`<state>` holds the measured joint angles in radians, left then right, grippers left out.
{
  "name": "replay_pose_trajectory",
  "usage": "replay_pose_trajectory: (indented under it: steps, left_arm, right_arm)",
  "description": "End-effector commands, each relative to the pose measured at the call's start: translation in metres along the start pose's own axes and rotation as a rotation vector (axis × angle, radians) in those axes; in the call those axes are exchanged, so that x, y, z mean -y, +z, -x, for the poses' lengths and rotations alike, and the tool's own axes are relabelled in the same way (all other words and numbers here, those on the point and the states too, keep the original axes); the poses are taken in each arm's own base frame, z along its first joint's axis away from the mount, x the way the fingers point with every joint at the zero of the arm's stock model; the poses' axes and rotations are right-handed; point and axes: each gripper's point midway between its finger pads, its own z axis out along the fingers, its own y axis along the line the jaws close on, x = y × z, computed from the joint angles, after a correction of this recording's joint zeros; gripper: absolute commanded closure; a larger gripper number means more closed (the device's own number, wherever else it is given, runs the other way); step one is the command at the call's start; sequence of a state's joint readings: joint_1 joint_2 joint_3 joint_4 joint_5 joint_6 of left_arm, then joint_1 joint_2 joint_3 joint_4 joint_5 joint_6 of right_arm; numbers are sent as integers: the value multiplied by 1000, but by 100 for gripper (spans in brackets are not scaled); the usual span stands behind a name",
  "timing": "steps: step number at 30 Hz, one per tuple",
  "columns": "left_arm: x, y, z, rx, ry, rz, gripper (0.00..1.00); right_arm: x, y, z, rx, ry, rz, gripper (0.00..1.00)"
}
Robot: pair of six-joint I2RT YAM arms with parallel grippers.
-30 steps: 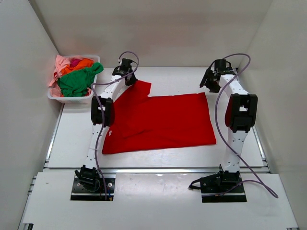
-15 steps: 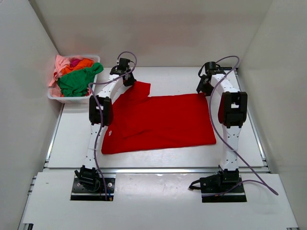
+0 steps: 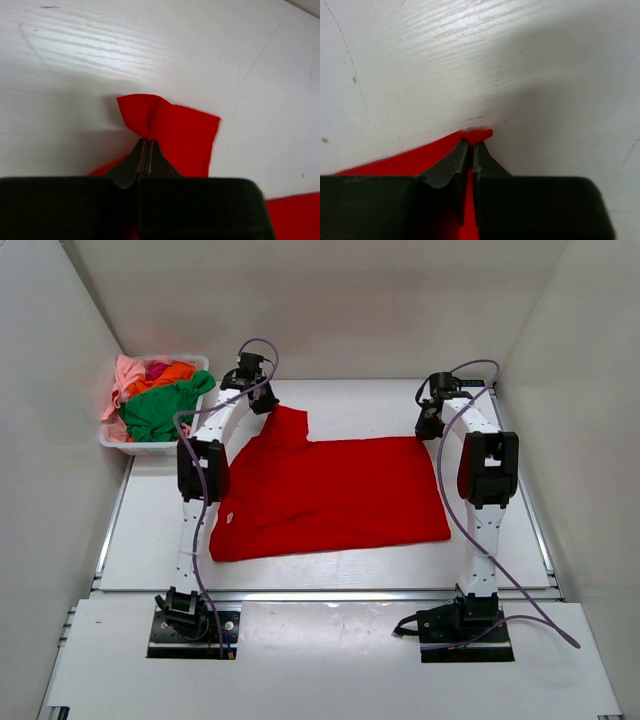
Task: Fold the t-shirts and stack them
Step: Grap the side of the flattened tshirt furthest away from the robot with both arms, then fold the other side of the tshirt into a rectangle
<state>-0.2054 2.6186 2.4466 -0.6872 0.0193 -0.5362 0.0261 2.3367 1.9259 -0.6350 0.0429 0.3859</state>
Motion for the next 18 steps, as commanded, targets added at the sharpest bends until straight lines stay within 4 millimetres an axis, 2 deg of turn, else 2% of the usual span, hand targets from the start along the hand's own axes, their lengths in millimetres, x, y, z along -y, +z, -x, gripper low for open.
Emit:
replay_pose_trajectory:
  steps: [1, 2, 3, 4, 6, 8, 9, 11, 12, 14, 15, 16, 18]
  left_arm:
    - [19, -79, 57, 106, 6, -74, 100]
    - [15, -91, 65, 120, -8, -76, 100]
    - [18, -101, 62, 124, 0, -79, 100]
    - [14, -108, 56, 110, 4, -67, 100]
    - [8, -121, 50, 97, 11, -52, 100]
    - [0, -122, 26, 38, 7, -42, 100]
    - [3, -132, 27, 46, -7, -57, 100]
    - [-1, -144, 9, 9, -12, -62, 100]
    - [1, -148, 6, 11, -9, -66, 100]
    - [-5, -157, -13, -22, -7, -59, 100]
    - [-8, -156, -25, -45, -3, -56, 100]
    - [-3, -163, -28, -43, -5, -69, 100]
    - [-8, -172, -48, -79, -17, -68, 100]
  right_arm:
    - [4, -21, 20, 82, -16, 45, 100]
    - [4, -28, 23, 100, -17, 50, 100]
    - [2, -34, 23, 114, -12, 64, 100]
    - [13, -36, 23, 112, 14, 72, 100]
    - [11, -45, 24, 134, 20, 103, 100]
    - [13, -47, 17, 123, 10, 122, 100]
    - [12, -50, 15, 119, 5, 137, 100]
    - [11, -59, 14, 122, -18, 153, 100]
    - [11, -60, 14, 121, -30, 160, 100]
    - [8, -69, 17, 138, -41, 174, 100]
    - [6, -68, 12, 127, -45, 191, 100]
    - [8, -70, 10, 121, -47, 189, 100]
    - [6, -77, 10, 131, -56, 202, 99]
